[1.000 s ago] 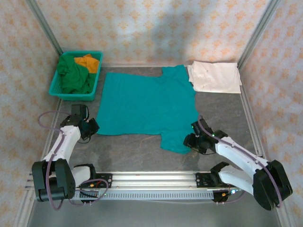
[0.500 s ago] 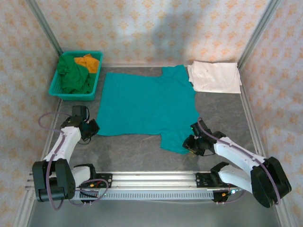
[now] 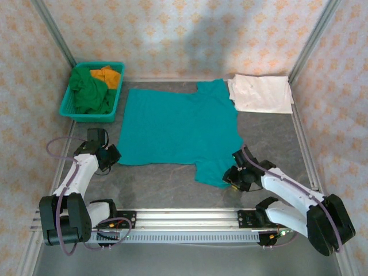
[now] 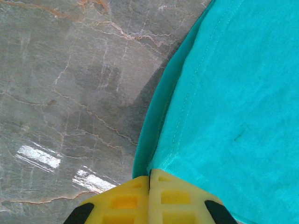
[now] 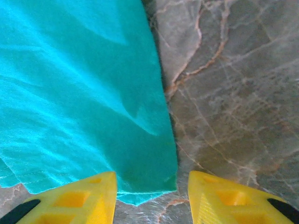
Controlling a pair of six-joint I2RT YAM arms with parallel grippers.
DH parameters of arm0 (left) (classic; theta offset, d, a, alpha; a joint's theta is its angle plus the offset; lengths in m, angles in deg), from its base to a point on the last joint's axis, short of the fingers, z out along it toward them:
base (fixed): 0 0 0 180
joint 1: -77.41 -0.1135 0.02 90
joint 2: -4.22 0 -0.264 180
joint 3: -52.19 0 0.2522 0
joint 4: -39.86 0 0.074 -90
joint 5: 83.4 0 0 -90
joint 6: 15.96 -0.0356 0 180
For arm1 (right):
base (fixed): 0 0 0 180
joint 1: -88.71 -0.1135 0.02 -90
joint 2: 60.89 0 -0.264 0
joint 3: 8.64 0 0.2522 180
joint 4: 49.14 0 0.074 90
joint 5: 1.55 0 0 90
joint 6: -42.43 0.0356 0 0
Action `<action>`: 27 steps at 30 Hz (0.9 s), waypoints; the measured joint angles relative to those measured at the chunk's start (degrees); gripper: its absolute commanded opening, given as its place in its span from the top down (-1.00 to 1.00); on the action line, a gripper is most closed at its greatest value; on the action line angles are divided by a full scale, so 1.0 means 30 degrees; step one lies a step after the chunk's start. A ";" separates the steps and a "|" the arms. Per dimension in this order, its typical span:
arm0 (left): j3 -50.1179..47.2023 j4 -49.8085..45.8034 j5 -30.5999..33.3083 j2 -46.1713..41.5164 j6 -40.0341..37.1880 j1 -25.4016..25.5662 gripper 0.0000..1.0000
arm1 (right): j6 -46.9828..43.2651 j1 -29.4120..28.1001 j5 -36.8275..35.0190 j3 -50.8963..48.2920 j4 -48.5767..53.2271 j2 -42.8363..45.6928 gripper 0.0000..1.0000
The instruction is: Fold and stack the t-shirts
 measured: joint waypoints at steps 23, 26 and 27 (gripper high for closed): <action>-0.0372 0.0678 -0.0342 -0.0175 0.0576 0.0000 1.00 | 0.0707 0.0000 0.0066 0.0131 -0.0903 -0.0175 0.94; -0.0372 0.0670 -0.0342 -0.0466 0.0852 -0.0007 1.00 | 0.0780 0.0000 -0.0386 0.0131 -0.0554 0.0474 1.00; -0.0372 0.0663 -0.0342 -0.0517 0.0933 -0.0007 1.00 | 0.0780 0.0007 -0.0539 0.0131 -0.0423 0.0816 1.00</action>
